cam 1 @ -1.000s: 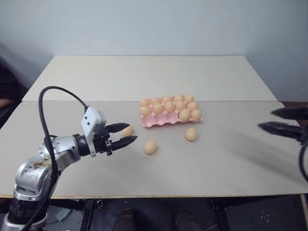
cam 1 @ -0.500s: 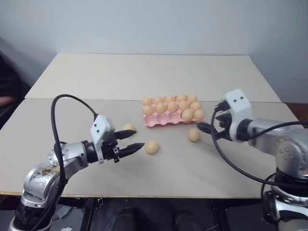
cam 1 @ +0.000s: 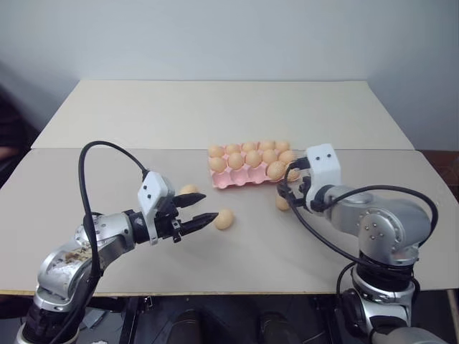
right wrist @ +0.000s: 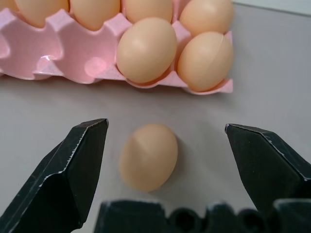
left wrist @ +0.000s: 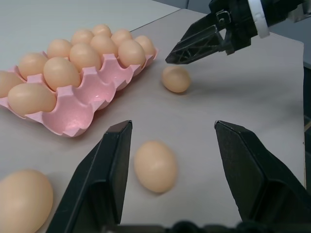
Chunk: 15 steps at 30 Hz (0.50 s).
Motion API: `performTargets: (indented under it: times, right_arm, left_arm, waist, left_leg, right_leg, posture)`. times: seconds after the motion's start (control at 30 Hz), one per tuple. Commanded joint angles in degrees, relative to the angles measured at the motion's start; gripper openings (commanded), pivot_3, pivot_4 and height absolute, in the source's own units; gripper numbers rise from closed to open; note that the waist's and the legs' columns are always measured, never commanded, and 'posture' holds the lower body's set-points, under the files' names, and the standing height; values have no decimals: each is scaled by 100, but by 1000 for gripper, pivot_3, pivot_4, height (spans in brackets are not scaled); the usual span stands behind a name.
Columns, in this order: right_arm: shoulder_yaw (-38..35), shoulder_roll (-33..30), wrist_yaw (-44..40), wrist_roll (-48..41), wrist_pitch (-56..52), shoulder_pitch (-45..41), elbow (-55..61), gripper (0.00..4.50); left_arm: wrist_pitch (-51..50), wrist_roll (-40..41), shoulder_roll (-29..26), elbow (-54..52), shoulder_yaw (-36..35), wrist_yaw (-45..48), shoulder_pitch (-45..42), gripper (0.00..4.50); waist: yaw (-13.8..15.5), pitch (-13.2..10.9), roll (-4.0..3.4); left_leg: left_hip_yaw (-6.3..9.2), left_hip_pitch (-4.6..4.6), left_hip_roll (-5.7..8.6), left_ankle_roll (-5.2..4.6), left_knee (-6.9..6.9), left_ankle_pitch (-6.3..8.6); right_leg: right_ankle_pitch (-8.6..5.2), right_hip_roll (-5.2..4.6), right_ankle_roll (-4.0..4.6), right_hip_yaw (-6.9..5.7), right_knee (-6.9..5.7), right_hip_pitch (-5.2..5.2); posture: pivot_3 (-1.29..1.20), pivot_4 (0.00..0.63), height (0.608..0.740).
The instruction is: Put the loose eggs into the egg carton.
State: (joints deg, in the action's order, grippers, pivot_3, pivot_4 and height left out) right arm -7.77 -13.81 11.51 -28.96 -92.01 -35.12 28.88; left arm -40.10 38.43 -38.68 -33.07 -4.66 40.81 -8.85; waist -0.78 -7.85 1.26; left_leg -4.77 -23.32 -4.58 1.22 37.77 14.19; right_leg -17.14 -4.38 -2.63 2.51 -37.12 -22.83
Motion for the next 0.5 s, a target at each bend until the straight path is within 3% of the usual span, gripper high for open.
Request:
performTargets:
  times: [0.03,0.5]
  right_arm:
    - [-95,112,194,-157,-49,-158,-243,4482]
    - [26,35,463,-450,-49,-239,-983,4482]
  left_arm:
    - [9,63,8,-217,-36,-68,21,2953]
    - [47,-24,-98,-370,-170,-276,247,2953]
  waist:
    - [-3,0,0]
    - [-5,0,0]
  left_leg:
    - [0,1,0,0,0,0]
    - [0,0,-1,-1,-1,0]
  right_leg:
    - [0,0,0,0,-1,0]
    - [0,1,0,0,0,-1]
  posture:
    - [0,150,740]
    - [0,150,740]
